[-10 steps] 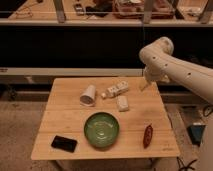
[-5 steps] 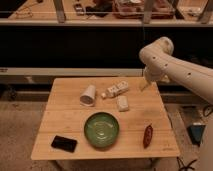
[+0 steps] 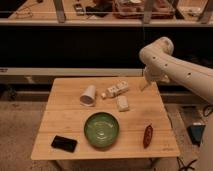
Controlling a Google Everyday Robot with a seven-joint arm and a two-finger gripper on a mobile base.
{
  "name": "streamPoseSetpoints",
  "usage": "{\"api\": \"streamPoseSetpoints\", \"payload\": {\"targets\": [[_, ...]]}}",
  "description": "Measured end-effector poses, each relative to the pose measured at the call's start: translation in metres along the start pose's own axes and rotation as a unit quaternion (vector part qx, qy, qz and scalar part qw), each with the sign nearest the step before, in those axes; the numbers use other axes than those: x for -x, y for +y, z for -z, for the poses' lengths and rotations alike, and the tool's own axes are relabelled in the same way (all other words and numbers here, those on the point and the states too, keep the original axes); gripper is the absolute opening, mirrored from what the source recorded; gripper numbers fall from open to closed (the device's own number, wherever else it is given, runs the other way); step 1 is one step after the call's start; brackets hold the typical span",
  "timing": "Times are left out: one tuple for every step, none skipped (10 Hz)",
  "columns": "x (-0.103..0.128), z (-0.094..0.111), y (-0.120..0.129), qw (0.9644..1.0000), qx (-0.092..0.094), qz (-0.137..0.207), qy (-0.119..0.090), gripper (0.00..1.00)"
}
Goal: Place the white sponge in the ceramic bowl
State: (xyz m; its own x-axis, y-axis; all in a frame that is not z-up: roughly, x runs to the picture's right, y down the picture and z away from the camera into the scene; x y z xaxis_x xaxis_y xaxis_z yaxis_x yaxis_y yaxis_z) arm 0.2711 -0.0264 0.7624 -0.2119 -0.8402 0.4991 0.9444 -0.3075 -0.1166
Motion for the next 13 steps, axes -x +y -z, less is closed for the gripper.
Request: {"api": "streamPoseSetpoints", "payload": {"targets": [[0.0, 0.0, 0.0, 1.0, -0.001, 0.0, 0.0, 0.8], [-0.001, 0.0, -0.002, 1.0, -0.005, 0.001, 0.0, 0.8], [-0.005, -0.002, -0.006, 0.9998, -0.018, 0.001, 0.002, 0.8], [-0.015, -0.003, -0.017, 0.9992, -0.038, 0.004, 0.011, 0.8], [-0.03, -0.005, -0.039, 0.9969, -0.075, 0.007, 0.022, 0.8], [-0.048, -0.012, -0.059, 0.9941, -0.102, 0.014, 0.034, 0.8], [-0.054, -0.023, -0.065, 0.9937, -0.106, 0.015, 0.034, 0.8], [-0.059, -0.04, -0.071, 0.9938, -0.105, 0.018, 0.033, 0.8], [-0.062, -0.055, -0.079, 0.9941, -0.102, 0.02, 0.031, 0.8], [-0.067, -0.07, -0.092, 0.9944, -0.1, 0.022, 0.028, 0.8], [-0.069, -0.081, -0.103, 0.9944, -0.1, 0.022, 0.022, 0.8], [-0.069, -0.095, -0.115, 0.9942, -0.106, 0.015, 0.011, 0.8], [-0.066, -0.101, -0.122, 0.9937, -0.112, 0.007, 0.003, 0.8]]}}
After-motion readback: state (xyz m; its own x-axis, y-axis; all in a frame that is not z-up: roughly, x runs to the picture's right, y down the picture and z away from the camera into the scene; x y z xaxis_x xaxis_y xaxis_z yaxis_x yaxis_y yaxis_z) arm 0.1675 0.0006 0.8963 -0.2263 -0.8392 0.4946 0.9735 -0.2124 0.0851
